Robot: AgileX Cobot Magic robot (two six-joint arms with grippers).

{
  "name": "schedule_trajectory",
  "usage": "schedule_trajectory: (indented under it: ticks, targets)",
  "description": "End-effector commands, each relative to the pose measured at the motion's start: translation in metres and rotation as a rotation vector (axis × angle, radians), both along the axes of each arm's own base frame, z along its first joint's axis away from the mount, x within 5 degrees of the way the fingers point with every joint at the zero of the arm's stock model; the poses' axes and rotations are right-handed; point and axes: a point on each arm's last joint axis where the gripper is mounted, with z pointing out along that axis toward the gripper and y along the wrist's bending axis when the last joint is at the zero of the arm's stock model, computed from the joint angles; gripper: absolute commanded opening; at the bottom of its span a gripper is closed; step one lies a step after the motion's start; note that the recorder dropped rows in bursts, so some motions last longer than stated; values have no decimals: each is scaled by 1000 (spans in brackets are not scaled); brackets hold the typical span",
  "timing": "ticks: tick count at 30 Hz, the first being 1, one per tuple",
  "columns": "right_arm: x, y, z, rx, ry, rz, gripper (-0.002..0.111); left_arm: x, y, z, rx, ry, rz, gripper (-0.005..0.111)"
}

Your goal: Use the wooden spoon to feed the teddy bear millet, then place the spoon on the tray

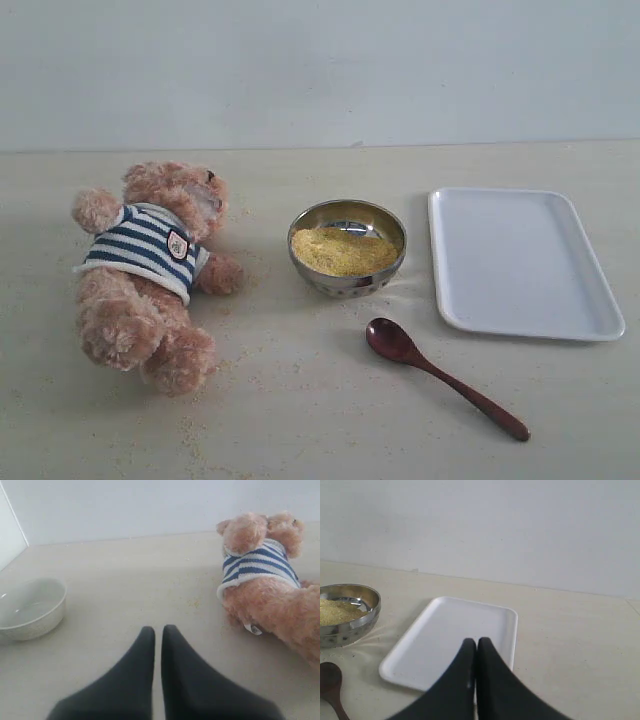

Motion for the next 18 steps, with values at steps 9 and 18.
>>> schedule_trajectory:
  ticks: [9,18]
  targets:
    - [0,0,0,-3,-9,-6,0,2,-1,10,17,-107,-13,5]
    - [0,0,0,-3,-9,-6,0,3,-6,25,-819,-308,31,5]
